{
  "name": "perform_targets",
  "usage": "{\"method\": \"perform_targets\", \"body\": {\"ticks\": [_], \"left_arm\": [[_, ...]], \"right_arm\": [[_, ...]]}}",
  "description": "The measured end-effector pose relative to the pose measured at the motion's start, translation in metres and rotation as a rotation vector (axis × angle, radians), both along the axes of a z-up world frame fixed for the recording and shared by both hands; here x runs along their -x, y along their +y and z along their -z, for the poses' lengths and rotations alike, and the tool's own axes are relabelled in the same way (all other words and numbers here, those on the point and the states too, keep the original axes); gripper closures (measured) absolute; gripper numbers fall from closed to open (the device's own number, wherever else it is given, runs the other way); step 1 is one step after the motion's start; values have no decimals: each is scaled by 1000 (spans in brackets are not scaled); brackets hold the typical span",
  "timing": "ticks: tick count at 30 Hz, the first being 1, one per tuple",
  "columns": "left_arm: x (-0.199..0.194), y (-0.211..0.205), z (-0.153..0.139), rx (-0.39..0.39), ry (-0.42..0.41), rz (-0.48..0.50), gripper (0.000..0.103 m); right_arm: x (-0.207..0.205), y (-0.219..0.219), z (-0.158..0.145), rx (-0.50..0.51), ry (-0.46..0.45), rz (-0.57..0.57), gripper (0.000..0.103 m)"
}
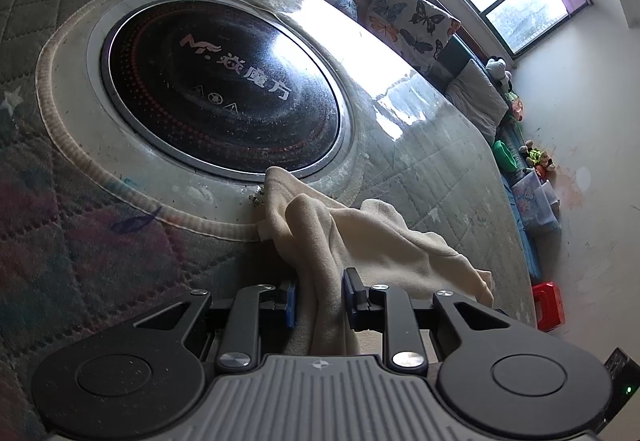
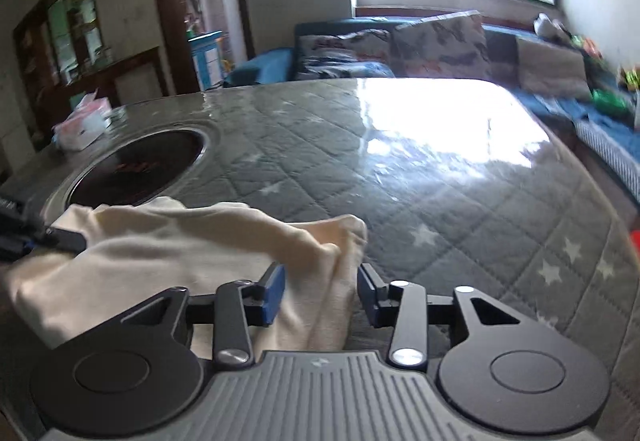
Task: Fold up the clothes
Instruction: 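Lift the hem with both grippers and fold it over toward the collar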
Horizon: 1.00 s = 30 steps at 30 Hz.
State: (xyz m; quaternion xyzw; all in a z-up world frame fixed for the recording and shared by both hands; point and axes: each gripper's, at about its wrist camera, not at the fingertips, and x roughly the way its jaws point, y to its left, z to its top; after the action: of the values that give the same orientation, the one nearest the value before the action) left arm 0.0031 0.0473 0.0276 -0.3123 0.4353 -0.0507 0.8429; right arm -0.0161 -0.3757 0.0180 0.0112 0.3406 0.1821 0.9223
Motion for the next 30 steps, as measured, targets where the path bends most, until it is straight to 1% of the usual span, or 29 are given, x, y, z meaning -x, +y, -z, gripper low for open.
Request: {"method": "perform_targets", "body": {"ticks": [4, 6, 8, 10, 14, 17, 20, 24, 30], "left_arm": [[-1, -3, -1, -20, -2, 4, 78], [-2, -5, -2, -32, -4, 6, 78], [-2, -7, -3, -50, -8, 9, 78], [-2, -9, -5, -65, -14, 14, 80], [-2, -16, -15, -104, -43, 39, 84], [-4, -24, -23, -114, -66, 63, 85], [-7, -38, -32, -121, -91, 96, 86], [-14, -64, -39, -126, -113, 148, 86], [-27, -116, -45, -136, -139, 241, 87]], "right_arm": [[-4, -10, 4, -54, 20, 15, 62], [-4, -11, 5, -74, 27, 8, 71], [-2, -11, 2, -92, 32, -4, 85], [0, -12, 1, -97, 22, -5, 91], [9, -15, -8, -109, -15, 0, 92], [16, -19, -17, -113, -46, 5, 93], [25, -24, -32, -92, -93, 14, 93], [32, -38, -47, -68, -136, 41, 93], [39, -74, -65, -21, -186, 128, 93]]}}
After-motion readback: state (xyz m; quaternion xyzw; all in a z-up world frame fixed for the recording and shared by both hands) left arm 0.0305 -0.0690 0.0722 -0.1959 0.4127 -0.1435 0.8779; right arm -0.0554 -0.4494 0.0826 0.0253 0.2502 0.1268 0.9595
